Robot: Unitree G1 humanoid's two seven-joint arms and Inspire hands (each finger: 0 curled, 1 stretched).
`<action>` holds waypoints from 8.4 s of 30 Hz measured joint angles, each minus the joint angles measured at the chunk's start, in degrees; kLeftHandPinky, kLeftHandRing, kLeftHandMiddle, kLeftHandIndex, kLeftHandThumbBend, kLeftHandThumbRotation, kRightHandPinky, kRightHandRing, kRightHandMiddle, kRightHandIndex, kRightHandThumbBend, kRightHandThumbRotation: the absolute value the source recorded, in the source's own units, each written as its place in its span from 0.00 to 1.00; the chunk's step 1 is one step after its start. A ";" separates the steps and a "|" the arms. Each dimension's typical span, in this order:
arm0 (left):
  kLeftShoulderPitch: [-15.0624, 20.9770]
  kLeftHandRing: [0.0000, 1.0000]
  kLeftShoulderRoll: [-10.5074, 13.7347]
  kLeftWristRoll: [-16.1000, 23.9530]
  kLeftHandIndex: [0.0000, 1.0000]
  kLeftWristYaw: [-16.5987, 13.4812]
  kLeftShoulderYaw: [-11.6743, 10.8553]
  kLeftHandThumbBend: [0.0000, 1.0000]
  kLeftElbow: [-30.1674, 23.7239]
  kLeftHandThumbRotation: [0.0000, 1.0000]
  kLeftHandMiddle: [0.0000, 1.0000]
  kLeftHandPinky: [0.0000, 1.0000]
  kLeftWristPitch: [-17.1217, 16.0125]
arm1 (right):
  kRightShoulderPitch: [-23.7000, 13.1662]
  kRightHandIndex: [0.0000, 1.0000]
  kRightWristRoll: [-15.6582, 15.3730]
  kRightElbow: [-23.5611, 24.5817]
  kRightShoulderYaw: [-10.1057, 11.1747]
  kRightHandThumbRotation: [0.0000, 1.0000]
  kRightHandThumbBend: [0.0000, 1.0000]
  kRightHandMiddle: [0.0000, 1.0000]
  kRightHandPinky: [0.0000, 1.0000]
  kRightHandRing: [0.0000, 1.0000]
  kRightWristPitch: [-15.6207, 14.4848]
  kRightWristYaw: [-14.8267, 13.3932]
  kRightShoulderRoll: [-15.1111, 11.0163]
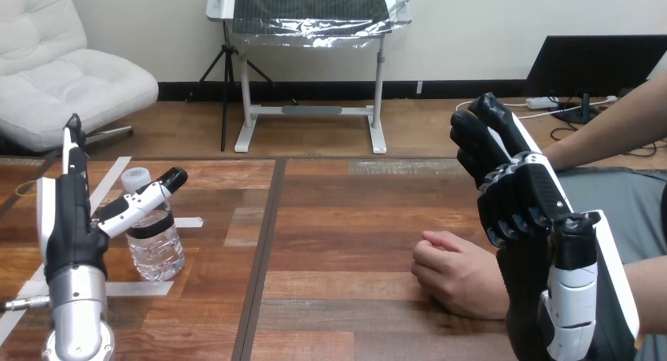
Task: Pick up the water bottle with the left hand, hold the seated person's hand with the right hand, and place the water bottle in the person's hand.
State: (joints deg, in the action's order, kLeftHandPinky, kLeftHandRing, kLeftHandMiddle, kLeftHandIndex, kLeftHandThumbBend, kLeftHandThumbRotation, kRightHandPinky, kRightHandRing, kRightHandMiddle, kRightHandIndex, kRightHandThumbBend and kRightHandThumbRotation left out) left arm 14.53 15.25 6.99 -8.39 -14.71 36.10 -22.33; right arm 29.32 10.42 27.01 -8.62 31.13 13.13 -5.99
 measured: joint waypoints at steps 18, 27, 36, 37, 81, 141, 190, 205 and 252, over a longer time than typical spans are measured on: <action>5.69 1.00 0.94 -0.03 1.00 -0.45 0.67 1.00 10.88 0.23 1.00 0.89 -0.17 | -0.17 0.92 0.17 0.00 0.08 1.00 0.62 0.91 1.00 0.94 -0.03 0.02 -0.05; 7.93 1.00 1.19 0.15 1.00 -1.05 1.19 1.00 16.31 0.22 1.00 0.96 -0.21 | -0.20 0.92 0.17 0.00 0.15 1.00 0.61 0.91 1.00 0.94 -0.03 0.04 -0.10; 9.26 1.00 1.55 0.07 1.00 -1.32 2.13 1.00 20.10 0.21 1.00 0.96 0.40 | -0.26 0.92 0.34 0.00 0.18 1.00 0.61 0.91 1.00 0.94 -0.03 0.12 -0.15; 9.45 1.00 1.58 0.05 1.00 -1.32 2.20 1.00 20.51 0.21 1.00 0.96 0.53 | -0.26 0.92 0.36 0.00 0.18 1.00 0.61 0.91 1.00 0.94 -0.03 0.13 -0.16; 16.59 1.00 1.74 -2.40 1.00 -1.28 2.76 1.00 30.88 0.16 1.00 0.94 4.69 | -0.32 0.91 0.45 0.00 0.64 1.00 0.62 0.90 0.97 0.92 -0.03 0.69 -0.59; 19.81 0.42 1.47 -3.59 0.55 -4.59 4.86 0.72 30.76 0.00 0.49 0.35 13.66 | -0.31 0.90 1.46 0.18 0.75 1.00 0.60 0.90 0.96 0.92 -0.39 0.96 -1.01; 6.74 0.34 -2.26 -1.86 0.44 -5.99 6.99 0.72 7.54 0.00 0.40 0.28 12.24 | -0.26 0.92 2.26 -0.31 1.92 1.00 0.54 0.91 0.97 0.93 -0.61 2.02 -1.37; -1.65 0.32 -4.18 -1.85 0.41 -4.78 7.06 0.66 -2.44 0.00 0.38 0.27 11.88 | -0.83 0.88 -1.06 -1.77 4.00 1.00 0.57 0.87 0.88 0.89 -1.28 1.92 -3.20; -18.17 0.29 -10.85 -2.10 0.38 3.63 9.82 0.60 -26.65 0.00 0.34 0.22 11.87 | -18.91 0.83 -15.30 -23.65 12.42 0.71 0.75 0.84 0.67 0.81 -2.99 1.83 -21.78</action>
State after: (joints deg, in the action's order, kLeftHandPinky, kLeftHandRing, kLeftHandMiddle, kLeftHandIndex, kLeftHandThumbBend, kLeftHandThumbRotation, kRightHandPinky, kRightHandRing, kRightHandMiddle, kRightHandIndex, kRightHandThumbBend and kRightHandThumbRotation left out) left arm -3.64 4.39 4.90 -4.76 -4.89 9.45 -10.46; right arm 10.41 -4.89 3.35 3.80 28.14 14.96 -27.78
